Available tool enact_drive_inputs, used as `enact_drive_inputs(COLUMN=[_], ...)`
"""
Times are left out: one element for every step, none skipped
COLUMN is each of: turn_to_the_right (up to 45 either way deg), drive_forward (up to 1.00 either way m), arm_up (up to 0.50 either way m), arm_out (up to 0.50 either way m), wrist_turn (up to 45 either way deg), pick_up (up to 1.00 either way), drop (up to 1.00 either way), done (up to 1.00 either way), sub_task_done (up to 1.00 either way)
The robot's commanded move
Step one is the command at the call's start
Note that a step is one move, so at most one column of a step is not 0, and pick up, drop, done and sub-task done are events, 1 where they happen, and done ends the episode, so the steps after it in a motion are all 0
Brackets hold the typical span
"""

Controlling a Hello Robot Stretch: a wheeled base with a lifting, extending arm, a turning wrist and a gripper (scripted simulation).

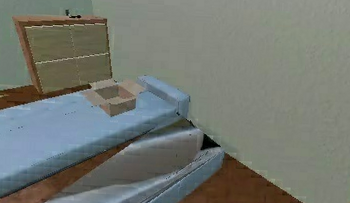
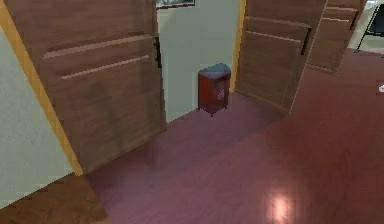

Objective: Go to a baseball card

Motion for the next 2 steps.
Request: enact_drive_inputs(turn_to_the_right=[18.0, 0.0], drive_forward=[0.00, 0.05], arm_up=[0.00, 0.00], arm_out=[0.00, 0.00], wrist_turn=[0.0, 0.0], pick_up=[0.00, 0.00], drop=[0.00, 0.00], done=[0.00, 0.00], sub_task_done=[0.00, 0.00])
